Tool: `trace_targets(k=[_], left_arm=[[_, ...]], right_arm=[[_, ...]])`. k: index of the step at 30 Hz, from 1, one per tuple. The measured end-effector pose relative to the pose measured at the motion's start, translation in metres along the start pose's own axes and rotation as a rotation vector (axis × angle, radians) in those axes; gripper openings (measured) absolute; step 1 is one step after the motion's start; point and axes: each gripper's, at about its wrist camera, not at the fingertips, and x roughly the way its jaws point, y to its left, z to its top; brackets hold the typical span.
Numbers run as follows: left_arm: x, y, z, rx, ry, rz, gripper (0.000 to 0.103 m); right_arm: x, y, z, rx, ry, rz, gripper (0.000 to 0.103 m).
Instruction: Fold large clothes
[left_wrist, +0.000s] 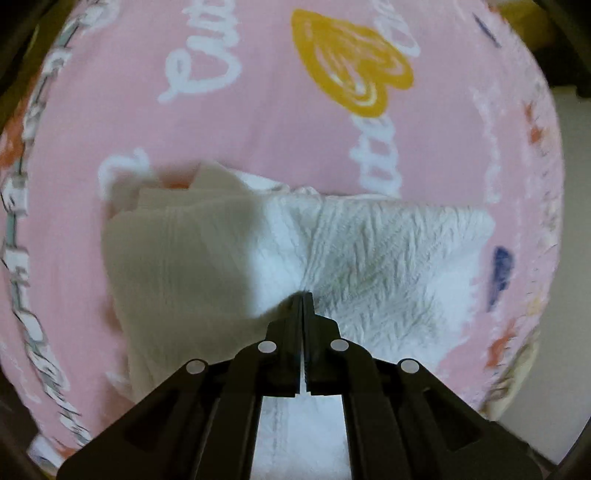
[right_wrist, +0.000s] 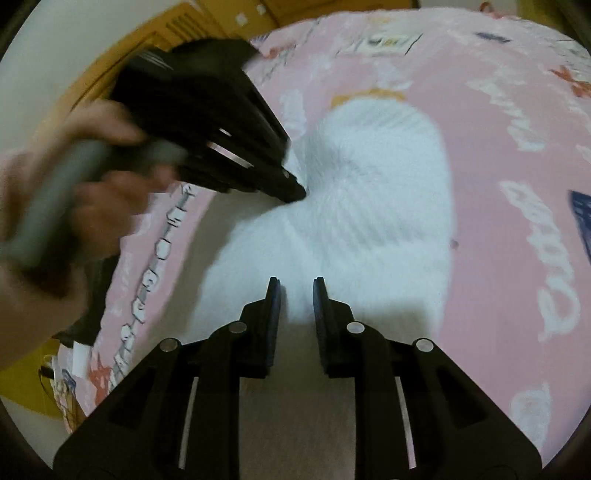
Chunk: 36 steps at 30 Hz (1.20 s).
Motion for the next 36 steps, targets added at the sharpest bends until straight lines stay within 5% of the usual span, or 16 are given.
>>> trace_targets(k=[2, 4, 7, 9, 13, 18, 21, 24, 26, 27, 28, 29, 30, 31, 36], left_arm=[[0.002, 0.001, 0.0, 0.028, -0.015, 0.049, 0.004], [0.004, 0.014, -0.001, -0.007, -0.009, 0.006, 0.004], [0.004, 0.046, -0.005, -0.123, 0.002, -0.103, 0.004], [-0.003, 0.049, -0.015, -0.139, 0.005, -0.12, 0.003], [-0.038, 0.043, -0.062, -0.073, -0.051, -0.153, 0.003], [-0.053, 0.026, -0.137, 0.035, -0.063, -0.228, 0.003], [-0.019, 0.029, -0.161, 0.027, -0.008, -0.158, 0.003], [-0.014, 0.054, -0.173, -0.102, -0.049, -0.213, 0.003], [-0.016, 0.065, -0.182, -0.119, -0.059, -0.143, 0.003], [-0.014, 0.071, -0.19, -0.11, -0.06, -0.049, 0.003], [-0.007, 0.078, -0.198, -0.092, -0.043, 0.059, 0.003], [0.001, 0.086, -0.204, -0.088, -0.024, 0.044, 0.003], [0.01, 0.098, -0.211, -0.104, 0.0, 0.001, 0.004], [0.013, 0.103, -0.212, -0.094, 0.007, 0.002, 0.004], [0.017, 0.096, -0.202, -0.01, 0.013, 0.043, 0.004]], right_arm=[[-0.031, 0.005, -0.018, 0.014, -0.038, 0.007, 0.018], [-0.052, 0.017, -0.043, -0.019, -0.001, 0.002, 0.018], [-0.038, 0.033, -0.076, -0.127, 0.115, -0.078, 0.018], [-0.01, 0.016, -0.088, -0.054, 0.191, -0.049, 0.016], [0.006, 0.012, -0.08, -0.012, 0.234, 0.004, 0.014], [-0.033, -0.003, -0.078, 0.098, 0.184, 0.044, 0.019], [-0.052, -0.024, -0.076, 0.207, 0.187, 0.09, 0.02], [-0.075, -0.045, -0.073, 0.289, 0.146, 0.119, 0.02], [-0.093, -0.059, -0.07, 0.319, 0.104, 0.107, 0.02], [-0.103, -0.069, -0.067, 0.335, 0.073, 0.086, 0.02], [-0.109, -0.079, -0.063, 0.357, 0.045, 0.07, 0.023], [-0.112, -0.086, -0.06, 0.373, 0.031, 0.062, 0.03], [-0.111, -0.094, -0.055, 0.388, 0.027, 0.051, 0.056], [-0.109, -0.105, -0.05, 0.402, 0.021, 0.039, 0.063], [-0.08, -0.122, -0.028, 0.426, 0.059, 0.065, 0.063]])
